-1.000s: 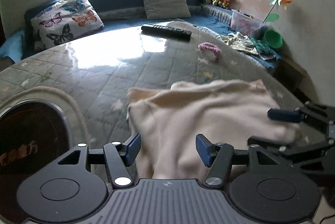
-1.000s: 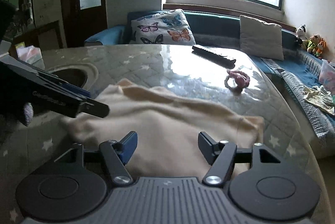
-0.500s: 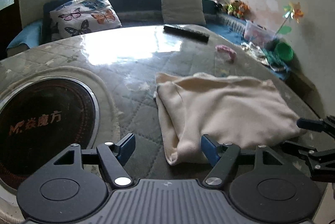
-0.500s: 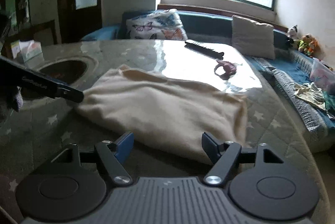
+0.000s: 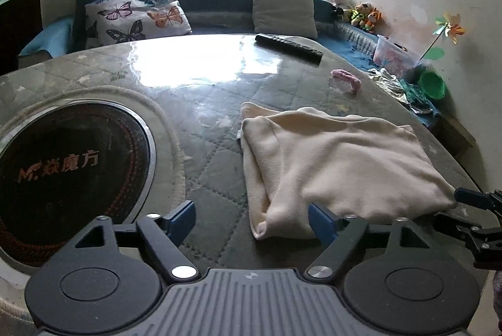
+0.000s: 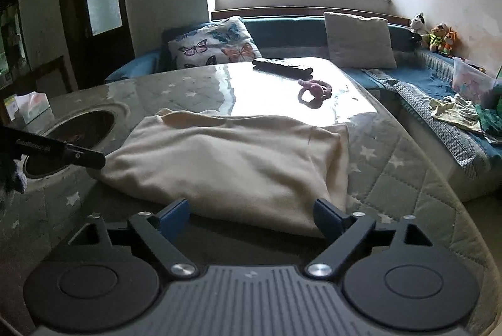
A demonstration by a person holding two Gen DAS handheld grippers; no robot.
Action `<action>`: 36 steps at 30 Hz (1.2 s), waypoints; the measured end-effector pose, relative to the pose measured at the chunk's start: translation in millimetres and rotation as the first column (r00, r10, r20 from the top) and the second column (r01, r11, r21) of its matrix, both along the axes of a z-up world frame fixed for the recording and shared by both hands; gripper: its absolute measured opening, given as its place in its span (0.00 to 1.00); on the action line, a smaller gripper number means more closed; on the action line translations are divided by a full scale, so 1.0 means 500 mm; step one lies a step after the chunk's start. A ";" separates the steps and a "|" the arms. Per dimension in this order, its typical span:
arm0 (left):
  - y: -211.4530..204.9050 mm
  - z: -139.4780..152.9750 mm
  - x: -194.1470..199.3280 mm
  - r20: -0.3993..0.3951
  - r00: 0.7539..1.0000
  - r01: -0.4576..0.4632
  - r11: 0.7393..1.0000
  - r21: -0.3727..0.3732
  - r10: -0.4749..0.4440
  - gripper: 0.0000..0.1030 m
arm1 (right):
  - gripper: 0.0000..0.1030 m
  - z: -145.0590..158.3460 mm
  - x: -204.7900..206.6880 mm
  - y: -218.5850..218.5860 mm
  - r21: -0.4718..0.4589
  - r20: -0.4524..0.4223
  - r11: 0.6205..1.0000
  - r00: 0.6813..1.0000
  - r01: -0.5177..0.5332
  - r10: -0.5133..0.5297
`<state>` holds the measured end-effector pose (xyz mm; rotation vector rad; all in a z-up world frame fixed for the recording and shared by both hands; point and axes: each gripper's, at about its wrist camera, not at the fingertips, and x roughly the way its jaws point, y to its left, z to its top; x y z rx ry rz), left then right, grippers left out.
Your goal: Fold clothes
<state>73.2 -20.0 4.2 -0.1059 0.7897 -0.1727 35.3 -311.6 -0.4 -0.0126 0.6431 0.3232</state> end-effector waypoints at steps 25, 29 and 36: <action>-0.022 -0.001 -0.072 0.002 1.000 0.004 0.999 0.046 -0.004 1.00 | 1.00 0.005 -0.062 0.021 -0.016 0.029 0.997 0.997 0.072 -0.072; -0.021 0.000 -0.083 0.005 1.000 0.003 0.999 0.049 -0.003 1.00 | 1.00 0.007 -0.071 0.024 -0.011 0.029 0.997 0.996 0.082 -0.082; -0.021 0.002 -0.098 0.009 1.000 0.003 0.998 0.060 -0.004 1.00 | 1.00 0.011 -0.086 0.033 -0.014 0.033 0.996 0.996 0.088 -0.088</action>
